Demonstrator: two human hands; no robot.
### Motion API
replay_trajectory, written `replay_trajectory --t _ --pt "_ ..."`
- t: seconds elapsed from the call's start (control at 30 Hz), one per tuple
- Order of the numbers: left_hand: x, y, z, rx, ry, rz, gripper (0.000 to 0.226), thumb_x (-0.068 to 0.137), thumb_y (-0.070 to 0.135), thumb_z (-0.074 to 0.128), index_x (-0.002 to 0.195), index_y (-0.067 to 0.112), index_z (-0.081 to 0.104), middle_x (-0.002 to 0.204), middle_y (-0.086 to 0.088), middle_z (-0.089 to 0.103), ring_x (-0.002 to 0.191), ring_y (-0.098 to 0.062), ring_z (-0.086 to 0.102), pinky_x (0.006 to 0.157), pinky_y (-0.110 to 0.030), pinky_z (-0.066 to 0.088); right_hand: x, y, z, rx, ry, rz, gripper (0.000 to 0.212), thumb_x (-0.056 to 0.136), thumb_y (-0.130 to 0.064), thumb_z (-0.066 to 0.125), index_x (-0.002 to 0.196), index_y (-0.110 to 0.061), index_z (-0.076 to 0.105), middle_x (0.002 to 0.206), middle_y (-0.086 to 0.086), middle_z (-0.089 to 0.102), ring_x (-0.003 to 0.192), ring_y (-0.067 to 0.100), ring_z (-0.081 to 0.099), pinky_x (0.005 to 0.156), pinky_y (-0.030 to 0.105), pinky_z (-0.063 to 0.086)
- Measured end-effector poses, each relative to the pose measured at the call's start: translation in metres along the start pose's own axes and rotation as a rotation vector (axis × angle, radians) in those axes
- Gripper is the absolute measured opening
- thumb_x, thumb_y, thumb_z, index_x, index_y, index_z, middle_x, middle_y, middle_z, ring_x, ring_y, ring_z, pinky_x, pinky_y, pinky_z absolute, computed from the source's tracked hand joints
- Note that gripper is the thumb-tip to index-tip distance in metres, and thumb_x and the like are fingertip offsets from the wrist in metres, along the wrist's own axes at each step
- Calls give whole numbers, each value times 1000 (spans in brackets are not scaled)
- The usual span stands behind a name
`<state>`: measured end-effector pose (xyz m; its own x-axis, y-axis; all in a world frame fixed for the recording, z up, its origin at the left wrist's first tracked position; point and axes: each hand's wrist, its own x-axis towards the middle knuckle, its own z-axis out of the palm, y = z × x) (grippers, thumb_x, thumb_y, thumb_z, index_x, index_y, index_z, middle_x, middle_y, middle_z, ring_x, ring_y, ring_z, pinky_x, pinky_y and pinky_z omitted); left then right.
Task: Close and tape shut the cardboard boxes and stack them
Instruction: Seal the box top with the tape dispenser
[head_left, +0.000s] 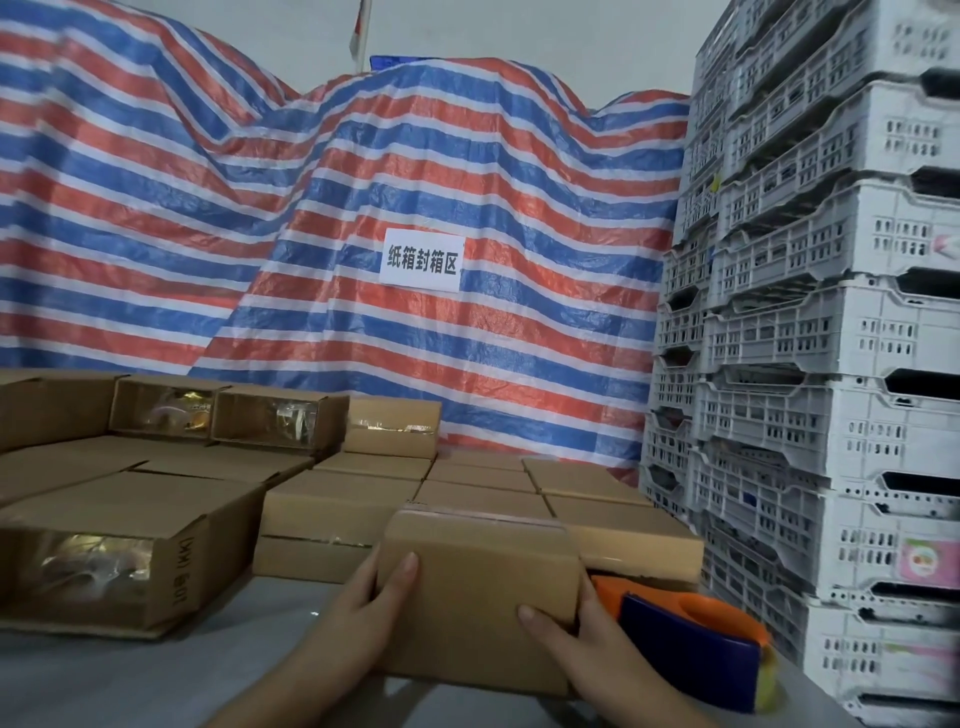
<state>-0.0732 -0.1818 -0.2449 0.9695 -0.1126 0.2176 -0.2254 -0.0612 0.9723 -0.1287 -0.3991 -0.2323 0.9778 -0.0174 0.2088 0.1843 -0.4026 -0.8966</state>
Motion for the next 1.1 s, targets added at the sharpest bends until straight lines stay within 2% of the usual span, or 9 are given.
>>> replay_trajectory --t 0.2,0.33,0.47,0.57,0.63,0.7,0.83,1.03,1.1 --pt "-12 11 6 46 160 87 58 75 68 47 118 33 61 100 12 63 92 -2 55 71 -27 41 -11 -3 5 105 138 -59 78 82 -46 66 152 -38 31 135 -9 54 123 11 51 102 33 44" --pt "-9 56 13 3 222 183 54 65 78 41 91 35 62 93 9 64 86 -7 58 63 -27 41 -4 -29 3 210 342 -144 78 66 -67 61 137 -37 50 113 -17 61 100 -1 57 73 17 44" --pt "38 116 17 -43 189 251 46 85 72 42 97 31 58 99 10 58 91 -10 57 69 -28 44 41 -74 -22 328 520 -247 86 63 -76 62 134 -27 59 121 -8 67 110 12 63 98 38 52" --pt "100 151 16 -52 134 201 49 93 58 49 126 22 50 116 -2 56 109 -26 55 94 -45 48 98 -102 -49 386 511 -179 71 81 -65 67 137 -22 55 123 -5 66 112 19 62 98 44 52" --pt "142 163 19 -47 86 204 50 95 48 53 131 15 49 117 -5 58 109 -27 57 98 -47 47 138 -112 -64 463 482 -114 54 87 -59 66 124 -21 57 110 -4 67 100 20 64 82 40 55" --pt "182 164 25 -15 72 215 52 95 45 54 135 11 49 119 -7 59 110 -27 57 102 -47 45 179 -114 -73 495 474 -87 45 88 -56 66 117 -24 57 106 -1 67 97 23 65 85 43 57" --pt "263 151 42 -10 132 150 53 97 48 49 135 12 46 112 -6 55 108 -27 54 97 -42 46 258 -104 -87 525 414 -7 44 88 -50 69 117 -18 60 107 6 70 97 29 68 93 49 56" --pt "350 123 57 105 260 121 56 98 49 45 138 10 47 111 -5 50 98 -25 47 83 -36 40 341 -71 -95 442 324 114 25 87 -49 62 93 -25 64 59 -3 70 66 20 65 57 30 52" --pt "370 116 61 178 247 113 58 98 48 43 140 9 46 126 -10 53 105 -28 50 88 -37 40 361 -62 -94 406 317 159 26 88 -50 58 93 -25 63 67 0 68 64 22 62 59 29 46"
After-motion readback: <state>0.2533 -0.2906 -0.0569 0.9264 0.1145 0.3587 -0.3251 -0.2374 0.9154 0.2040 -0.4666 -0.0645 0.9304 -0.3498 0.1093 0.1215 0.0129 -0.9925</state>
